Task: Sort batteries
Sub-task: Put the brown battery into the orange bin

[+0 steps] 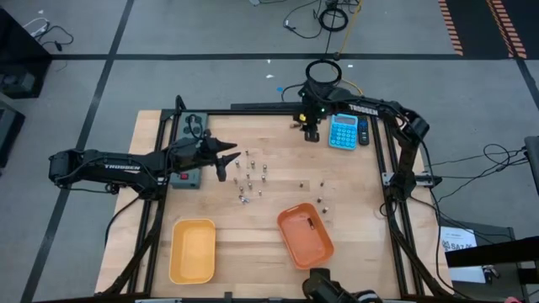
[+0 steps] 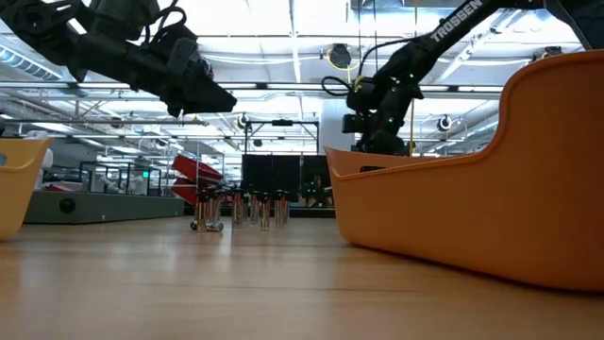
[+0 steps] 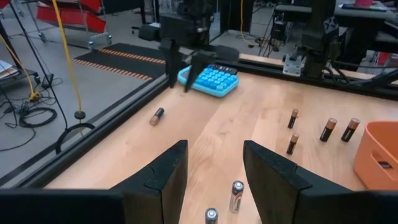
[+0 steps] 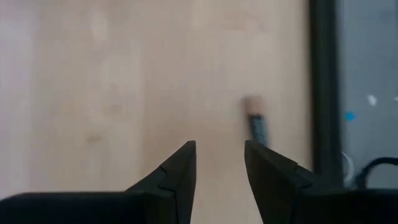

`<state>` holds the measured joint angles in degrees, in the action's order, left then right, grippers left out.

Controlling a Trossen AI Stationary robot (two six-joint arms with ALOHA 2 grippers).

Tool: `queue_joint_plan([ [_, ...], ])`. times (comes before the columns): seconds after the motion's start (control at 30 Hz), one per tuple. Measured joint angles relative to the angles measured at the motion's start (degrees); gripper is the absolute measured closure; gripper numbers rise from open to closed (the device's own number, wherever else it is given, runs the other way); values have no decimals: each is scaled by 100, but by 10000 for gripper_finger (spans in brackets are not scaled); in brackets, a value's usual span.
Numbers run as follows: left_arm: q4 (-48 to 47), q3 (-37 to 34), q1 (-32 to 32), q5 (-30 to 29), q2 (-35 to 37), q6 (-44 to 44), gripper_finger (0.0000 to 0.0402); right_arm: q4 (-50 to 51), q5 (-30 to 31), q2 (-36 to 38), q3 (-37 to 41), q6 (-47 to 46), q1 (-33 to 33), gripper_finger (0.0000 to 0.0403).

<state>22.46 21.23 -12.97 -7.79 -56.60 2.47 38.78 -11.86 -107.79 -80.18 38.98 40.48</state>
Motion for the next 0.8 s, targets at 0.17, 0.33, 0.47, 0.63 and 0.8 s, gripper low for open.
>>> queue_joint_plan([
  [0.17,-92,0,0,0,0,-14,237,145,111,19,277,-66,31,275],
  [0.33,-136,0,0,0,0,-2,237,-626,104,348,1080,-97,190,275],
  [0.47,-151,0,0,0,0,-25,237,-718,162,551,1664,-427,164,275],
  [0.63,-230,0,0,0,0,-120,237,-979,600,1228,2211,-1132,-316,275],
  [0.8,-138,0,0,0,0,-232,237,-1641,747,1696,2420,-1397,-561,275],
])
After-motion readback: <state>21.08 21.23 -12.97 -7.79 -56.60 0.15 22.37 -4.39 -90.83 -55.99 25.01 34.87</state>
